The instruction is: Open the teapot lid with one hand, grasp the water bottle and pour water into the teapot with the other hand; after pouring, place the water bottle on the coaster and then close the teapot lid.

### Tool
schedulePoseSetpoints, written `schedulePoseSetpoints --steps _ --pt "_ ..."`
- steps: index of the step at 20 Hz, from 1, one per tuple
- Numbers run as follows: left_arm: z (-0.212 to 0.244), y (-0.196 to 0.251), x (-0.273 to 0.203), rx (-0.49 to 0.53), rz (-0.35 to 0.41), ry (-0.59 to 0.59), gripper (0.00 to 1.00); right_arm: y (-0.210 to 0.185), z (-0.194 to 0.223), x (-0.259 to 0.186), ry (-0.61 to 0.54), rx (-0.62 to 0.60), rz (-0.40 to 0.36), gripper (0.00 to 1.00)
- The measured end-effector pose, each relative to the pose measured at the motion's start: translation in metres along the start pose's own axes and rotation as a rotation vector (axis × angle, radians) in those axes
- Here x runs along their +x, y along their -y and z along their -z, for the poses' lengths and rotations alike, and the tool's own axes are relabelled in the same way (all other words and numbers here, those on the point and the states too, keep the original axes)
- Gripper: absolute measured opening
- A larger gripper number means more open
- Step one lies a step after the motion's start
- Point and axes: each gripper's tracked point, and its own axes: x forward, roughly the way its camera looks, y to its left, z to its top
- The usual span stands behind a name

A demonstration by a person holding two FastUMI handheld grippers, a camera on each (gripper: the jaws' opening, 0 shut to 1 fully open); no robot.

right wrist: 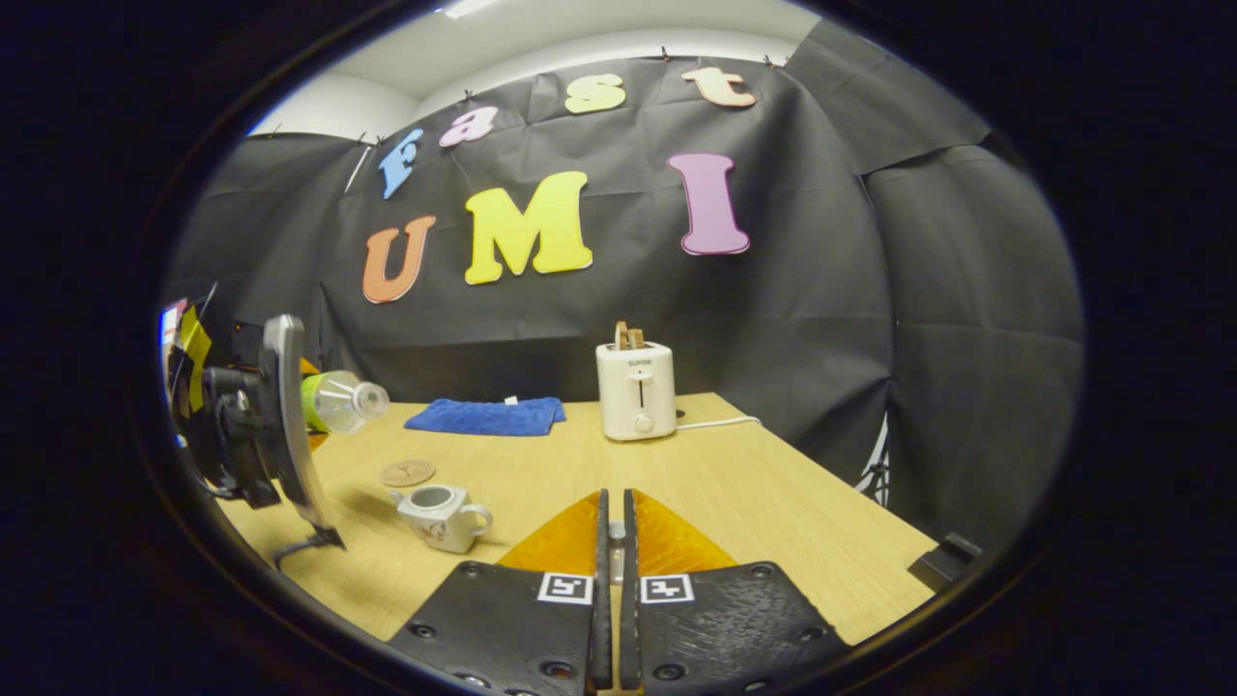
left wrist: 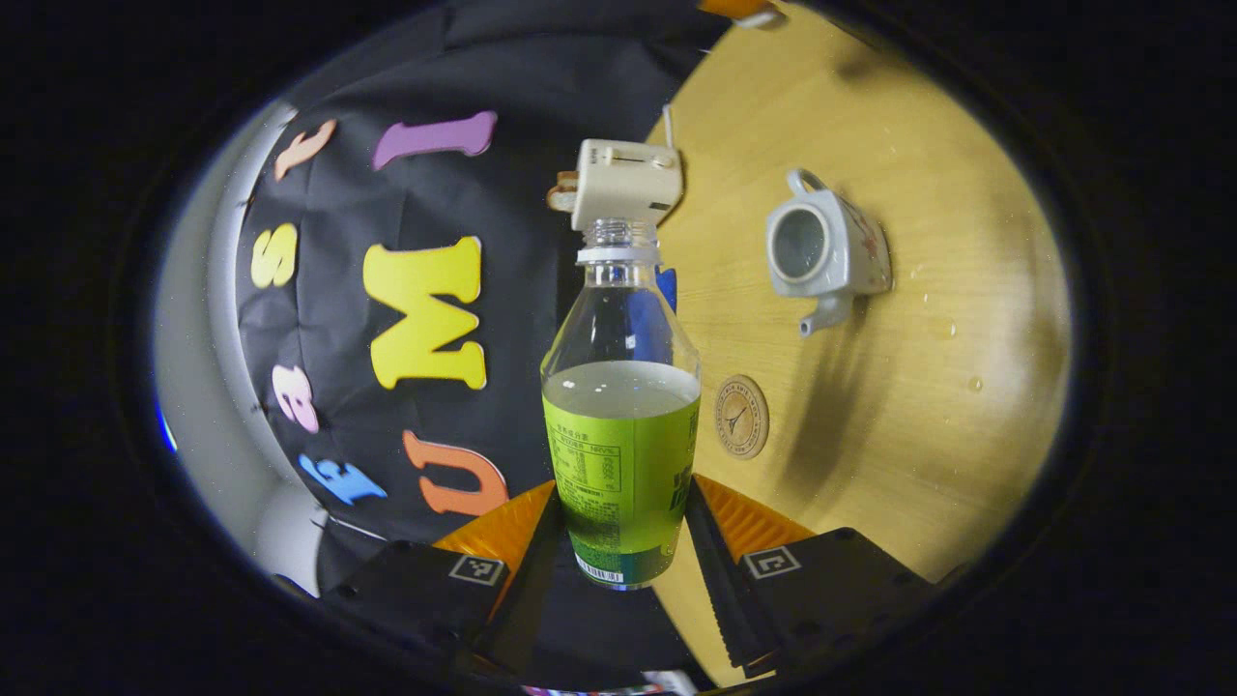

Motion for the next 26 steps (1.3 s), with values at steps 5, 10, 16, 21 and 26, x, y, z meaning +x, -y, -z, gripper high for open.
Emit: schedulePoseSetpoints --steps 5,10,16,21,26 --pt "0.015 -0.004 -0.007 -0.441 -0.041 0.038 0.74 -0.005 -0.010 -0.007 0.017 -0.007 0.004 0.03" --pt "0.005 0.016 -0.018 -0.926 0.032 0.101 0.75 -0.013 -0.012 -0.008 0.018 -0.003 -0.003 0.03" --pt "-0.006 0.011 -0.002 -1.204 0.100 0.155 0.75 -0.014 -0.012 -0.007 0.018 -0.002 -0.005 0.03" --pt "-0.013 0.009 0.025 -1.306 0.116 0.190 0.75 -0.005 -0.009 -0.005 0.013 0.003 0.012 0.03" --pt "-0.008 0.012 0.061 -1.340 0.132 0.197 0.75 -0.004 -0.003 0.001 -0.002 0.010 0.013 0.03"
